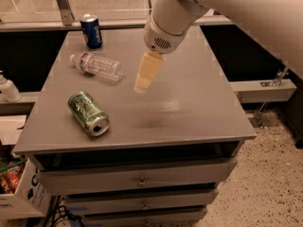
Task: Place water bottle upright
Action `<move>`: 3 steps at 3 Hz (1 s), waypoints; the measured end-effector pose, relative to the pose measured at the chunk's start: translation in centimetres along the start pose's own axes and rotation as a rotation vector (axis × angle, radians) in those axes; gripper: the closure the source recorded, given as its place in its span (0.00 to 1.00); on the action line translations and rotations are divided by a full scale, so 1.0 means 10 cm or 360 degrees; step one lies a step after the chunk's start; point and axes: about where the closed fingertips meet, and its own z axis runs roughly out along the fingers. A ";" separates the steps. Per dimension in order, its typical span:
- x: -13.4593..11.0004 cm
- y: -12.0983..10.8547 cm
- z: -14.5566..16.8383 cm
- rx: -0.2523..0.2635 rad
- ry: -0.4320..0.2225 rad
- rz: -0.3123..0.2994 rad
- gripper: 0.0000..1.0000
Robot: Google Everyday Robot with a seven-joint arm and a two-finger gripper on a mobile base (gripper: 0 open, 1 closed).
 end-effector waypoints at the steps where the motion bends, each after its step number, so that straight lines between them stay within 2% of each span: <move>1: -0.13 -0.21 0.17 0.0007 -0.0016 0.0046 0.00; 2: -0.28 -0.39 0.38 -0.0033 0.0001 0.0106 0.00; 3: -0.45 -0.43 0.60 -0.0094 0.0029 0.0167 0.00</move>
Offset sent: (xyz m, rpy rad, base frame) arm 0.0787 0.0521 -0.0152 0.0296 0.0899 -0.0814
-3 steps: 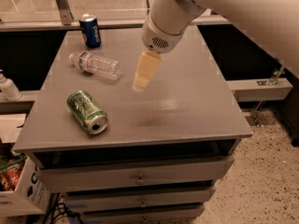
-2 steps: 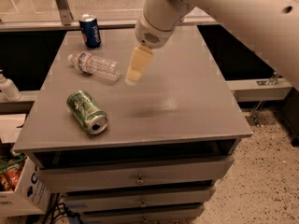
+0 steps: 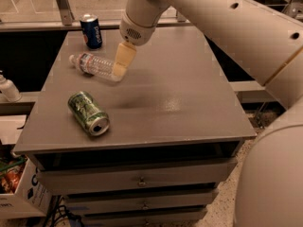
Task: Place water bottle upright
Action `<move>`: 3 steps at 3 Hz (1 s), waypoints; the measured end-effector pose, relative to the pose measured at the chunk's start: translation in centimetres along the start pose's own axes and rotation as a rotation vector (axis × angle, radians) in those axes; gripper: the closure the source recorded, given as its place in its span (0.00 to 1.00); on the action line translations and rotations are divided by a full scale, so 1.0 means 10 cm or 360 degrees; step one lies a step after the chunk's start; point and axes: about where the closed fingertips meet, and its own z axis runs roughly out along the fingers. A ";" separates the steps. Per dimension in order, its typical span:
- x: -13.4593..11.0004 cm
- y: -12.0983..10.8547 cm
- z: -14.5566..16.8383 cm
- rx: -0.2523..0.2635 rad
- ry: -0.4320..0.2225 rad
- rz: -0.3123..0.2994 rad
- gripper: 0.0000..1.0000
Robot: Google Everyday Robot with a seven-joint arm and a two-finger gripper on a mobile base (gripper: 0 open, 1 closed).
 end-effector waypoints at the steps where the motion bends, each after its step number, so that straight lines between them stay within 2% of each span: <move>1: -0.21 0.01 0.21 -0.0040 0.0027 0.0034 0.00; 3: -0.66 0.03 0.51 -0.0072 0.0014 0.0103 0.00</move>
Offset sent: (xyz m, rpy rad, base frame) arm 0.0285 0.0803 -0.0215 0.0012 0.0832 -0.0536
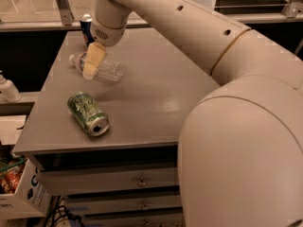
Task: Place water bottle upright
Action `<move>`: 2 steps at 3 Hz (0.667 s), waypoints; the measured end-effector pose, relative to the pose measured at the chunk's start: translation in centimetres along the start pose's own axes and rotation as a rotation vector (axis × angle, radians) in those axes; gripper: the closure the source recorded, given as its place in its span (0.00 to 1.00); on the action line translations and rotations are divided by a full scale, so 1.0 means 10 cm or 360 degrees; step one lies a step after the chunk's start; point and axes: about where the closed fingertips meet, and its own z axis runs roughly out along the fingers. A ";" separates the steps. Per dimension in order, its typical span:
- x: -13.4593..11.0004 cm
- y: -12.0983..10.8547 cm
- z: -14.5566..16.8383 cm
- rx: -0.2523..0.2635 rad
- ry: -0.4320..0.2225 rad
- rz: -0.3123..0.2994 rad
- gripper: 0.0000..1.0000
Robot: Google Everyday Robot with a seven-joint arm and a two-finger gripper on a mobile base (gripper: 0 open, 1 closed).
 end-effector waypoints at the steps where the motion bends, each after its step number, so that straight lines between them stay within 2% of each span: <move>1: -0.18 0.02 0.09 0.0019 -0.0070 0.0022 0.00; 2: -0.31 0.00 0.26 0.0036 -0.0124 0.0042 0.00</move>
Offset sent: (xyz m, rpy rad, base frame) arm 0.0242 0.0511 -0.0159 0.1151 -0.0589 -0.0399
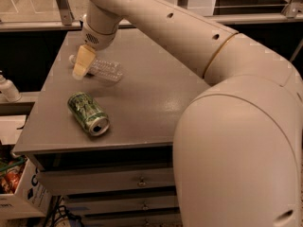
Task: Place water bottle upright
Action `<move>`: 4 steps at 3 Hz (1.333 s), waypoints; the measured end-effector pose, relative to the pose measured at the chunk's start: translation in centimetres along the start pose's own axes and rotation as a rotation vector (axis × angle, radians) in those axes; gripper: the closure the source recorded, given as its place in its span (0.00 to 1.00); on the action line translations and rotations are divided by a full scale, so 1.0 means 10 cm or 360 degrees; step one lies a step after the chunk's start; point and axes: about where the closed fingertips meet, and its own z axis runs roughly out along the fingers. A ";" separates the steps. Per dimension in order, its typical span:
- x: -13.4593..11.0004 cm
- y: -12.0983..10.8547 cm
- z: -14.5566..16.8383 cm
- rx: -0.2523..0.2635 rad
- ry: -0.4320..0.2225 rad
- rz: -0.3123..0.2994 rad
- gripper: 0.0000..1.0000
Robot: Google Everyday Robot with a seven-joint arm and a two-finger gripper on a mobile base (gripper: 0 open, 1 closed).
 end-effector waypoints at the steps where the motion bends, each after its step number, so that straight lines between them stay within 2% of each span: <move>1: -0.03 -0.03 0.09 0.0015 -0.0056 0.0013 0.00; 2: -0.11 -0.08 0.17 0.0047 -0.0098 0.0013 0.00; 4: -0.13 -0.12 0.29 0.0059 -0.0036 0.0014 0.00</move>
Offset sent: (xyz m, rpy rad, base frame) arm 0.0207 0.0105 -0.0022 0.0699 -0.0657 -0.0208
